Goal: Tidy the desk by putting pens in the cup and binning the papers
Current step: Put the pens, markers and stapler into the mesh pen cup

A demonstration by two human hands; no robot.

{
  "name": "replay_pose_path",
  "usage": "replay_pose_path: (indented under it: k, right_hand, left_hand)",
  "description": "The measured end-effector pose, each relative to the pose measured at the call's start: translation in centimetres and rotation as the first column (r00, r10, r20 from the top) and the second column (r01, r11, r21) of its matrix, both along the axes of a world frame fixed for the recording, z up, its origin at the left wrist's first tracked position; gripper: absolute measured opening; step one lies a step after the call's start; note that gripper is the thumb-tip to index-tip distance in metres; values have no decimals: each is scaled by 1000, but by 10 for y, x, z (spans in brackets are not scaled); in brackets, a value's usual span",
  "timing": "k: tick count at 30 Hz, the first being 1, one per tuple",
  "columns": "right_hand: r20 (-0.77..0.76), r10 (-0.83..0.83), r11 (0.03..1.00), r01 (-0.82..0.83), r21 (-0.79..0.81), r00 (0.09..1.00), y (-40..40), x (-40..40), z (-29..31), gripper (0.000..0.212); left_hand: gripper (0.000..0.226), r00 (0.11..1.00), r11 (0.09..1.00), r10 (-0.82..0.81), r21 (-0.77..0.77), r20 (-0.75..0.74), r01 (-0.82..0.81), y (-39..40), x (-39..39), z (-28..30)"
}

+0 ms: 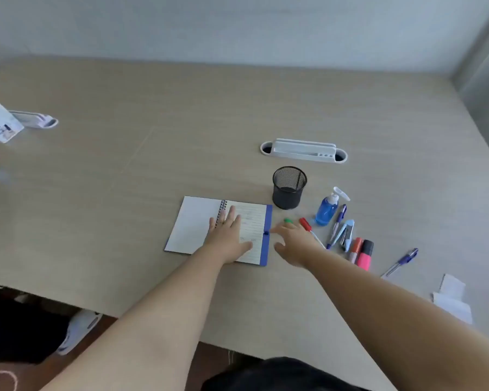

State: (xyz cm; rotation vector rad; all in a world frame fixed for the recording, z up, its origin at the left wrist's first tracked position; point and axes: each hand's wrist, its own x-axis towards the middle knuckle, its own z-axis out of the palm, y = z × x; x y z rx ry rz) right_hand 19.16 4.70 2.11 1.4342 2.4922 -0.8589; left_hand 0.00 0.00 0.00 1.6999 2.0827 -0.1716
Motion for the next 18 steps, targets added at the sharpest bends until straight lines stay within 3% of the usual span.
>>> replay_pose_path:
  k: [6, 14, 18]
  right_hand:
    - [203, 183, 982, -188, 5, 962, -24, 9, -30, 61]
    - [235, 273, 961, -277, -14, 933, -33, 2, -47, 70]
    - [216, 244, 968, -250, 1, 946, -36, -3, -56, 67]
  left_hand:
    - [99, 995, 999, 42, -6, 89, -42, -21, 12, -40]
    - [93, 992, 997, -8, 79, 130, -2, -25, -5, -64]
    - [74, 980, 984, 23, 170, 199, -57, -25, -5, -65]
